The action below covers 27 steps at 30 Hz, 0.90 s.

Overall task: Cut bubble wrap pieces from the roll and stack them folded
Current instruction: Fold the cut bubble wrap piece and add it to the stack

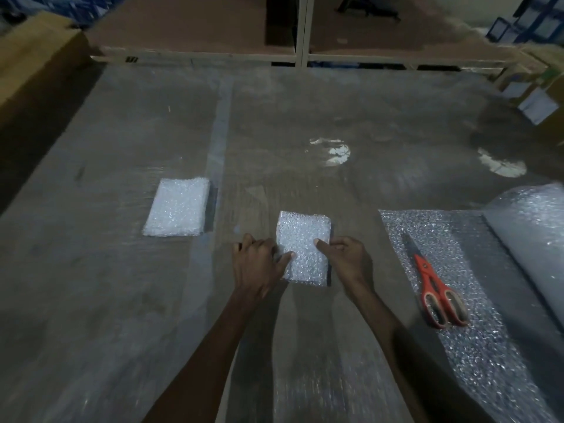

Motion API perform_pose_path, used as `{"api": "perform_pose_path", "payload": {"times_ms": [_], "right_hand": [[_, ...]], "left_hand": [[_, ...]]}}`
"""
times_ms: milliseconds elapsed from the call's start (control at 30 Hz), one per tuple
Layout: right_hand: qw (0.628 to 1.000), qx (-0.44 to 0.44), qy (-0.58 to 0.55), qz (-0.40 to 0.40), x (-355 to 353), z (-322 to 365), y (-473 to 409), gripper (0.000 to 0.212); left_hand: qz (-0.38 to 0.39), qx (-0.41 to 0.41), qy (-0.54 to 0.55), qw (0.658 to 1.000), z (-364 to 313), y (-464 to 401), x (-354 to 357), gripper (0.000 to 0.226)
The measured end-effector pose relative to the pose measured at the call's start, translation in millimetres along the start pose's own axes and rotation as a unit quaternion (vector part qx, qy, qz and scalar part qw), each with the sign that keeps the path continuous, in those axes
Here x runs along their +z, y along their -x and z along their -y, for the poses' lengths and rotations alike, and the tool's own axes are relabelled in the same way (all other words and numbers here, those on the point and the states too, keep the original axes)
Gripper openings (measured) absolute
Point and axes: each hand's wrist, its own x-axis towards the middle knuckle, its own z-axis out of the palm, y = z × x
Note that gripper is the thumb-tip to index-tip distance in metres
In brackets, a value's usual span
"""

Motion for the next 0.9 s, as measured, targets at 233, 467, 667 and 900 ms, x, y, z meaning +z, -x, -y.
{"api": "perform_pose_path", "payload": {"times_ms": [233, 467, 667, 900], "right_hand": [[0.955, 0.083, -0.242, 0.152, -6, 21, 4, 0.018], [0.906, 0.033, -0.343, 0.244, -30, 33, 16, 0.015], [0.920, 0.008, -0.321, 0.225, -40, 24, 17, 0.018], [0.938, -0.013, -0.288, 0.192, -36, 20, 17, 0.022]], "left_hand": [[0.014, -0.072, 0.037, 0.997, 1, 8, -2, 0.047], [0.154, -0.114, 0.574, 0.796, -1, -5, -31, 0.071], [0.168, -0.096, 0.584, 0.788, -2, -7, -30, 0.036], [0.086, -0.083, 0.542, 0.832, -2, -2, -19, 0.019]]}}
